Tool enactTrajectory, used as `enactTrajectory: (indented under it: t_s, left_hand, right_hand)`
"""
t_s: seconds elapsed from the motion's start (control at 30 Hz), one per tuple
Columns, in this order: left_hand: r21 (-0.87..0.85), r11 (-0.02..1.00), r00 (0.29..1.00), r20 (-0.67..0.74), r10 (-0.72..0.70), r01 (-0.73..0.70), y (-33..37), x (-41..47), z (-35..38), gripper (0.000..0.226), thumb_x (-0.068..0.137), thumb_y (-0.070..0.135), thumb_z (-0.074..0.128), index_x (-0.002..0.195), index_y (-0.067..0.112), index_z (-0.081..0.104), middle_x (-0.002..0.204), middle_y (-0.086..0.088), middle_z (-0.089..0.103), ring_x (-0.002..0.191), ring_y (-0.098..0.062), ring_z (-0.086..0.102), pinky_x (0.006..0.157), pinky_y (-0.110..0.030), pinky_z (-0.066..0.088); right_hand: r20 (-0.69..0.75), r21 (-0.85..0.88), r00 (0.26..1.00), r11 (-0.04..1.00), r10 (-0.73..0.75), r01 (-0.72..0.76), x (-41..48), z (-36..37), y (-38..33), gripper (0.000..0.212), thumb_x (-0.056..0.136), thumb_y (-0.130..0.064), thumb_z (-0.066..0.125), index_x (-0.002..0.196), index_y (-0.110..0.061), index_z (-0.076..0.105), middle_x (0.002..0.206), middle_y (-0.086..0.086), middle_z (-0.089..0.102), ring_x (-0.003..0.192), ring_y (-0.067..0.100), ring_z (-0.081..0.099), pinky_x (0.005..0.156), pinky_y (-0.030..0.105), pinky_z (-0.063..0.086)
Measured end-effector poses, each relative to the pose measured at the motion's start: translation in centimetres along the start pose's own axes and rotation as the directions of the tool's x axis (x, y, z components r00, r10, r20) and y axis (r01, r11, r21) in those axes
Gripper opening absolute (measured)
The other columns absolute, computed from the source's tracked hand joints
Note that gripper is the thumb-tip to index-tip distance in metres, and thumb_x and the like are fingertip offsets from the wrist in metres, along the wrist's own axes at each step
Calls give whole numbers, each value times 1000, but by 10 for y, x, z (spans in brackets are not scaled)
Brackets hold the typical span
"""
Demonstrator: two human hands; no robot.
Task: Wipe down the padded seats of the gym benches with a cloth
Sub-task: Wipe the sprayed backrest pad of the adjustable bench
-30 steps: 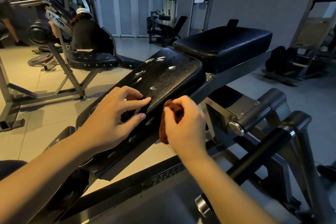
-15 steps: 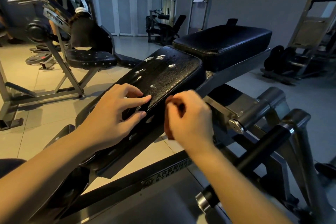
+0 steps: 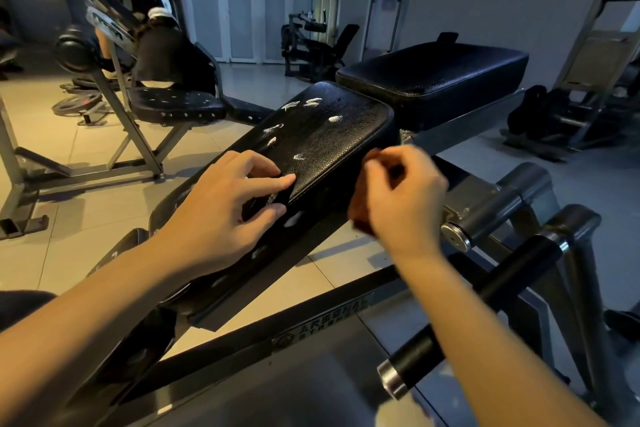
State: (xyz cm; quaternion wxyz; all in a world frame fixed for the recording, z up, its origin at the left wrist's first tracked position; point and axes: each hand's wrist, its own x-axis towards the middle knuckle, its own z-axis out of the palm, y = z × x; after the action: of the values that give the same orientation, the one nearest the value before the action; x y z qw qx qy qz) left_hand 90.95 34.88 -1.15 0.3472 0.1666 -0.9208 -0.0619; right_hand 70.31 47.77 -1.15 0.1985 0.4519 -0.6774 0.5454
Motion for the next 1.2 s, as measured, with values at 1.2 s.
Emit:
enactTrajectory:
  t_s: [1.2]
  left_hand:
    - [-70,998,994,110,6,1,-10,-3,-10,49,92,45,55,141,37,57,133,13,49,125,-6,42,105,-26,34]
  right_hand:
    - [205,-15,968,989,-144,150,-64,35,-26,6,94,-22,67,98,-19,64,92,-8,61,79,-1,55,70,13,49]
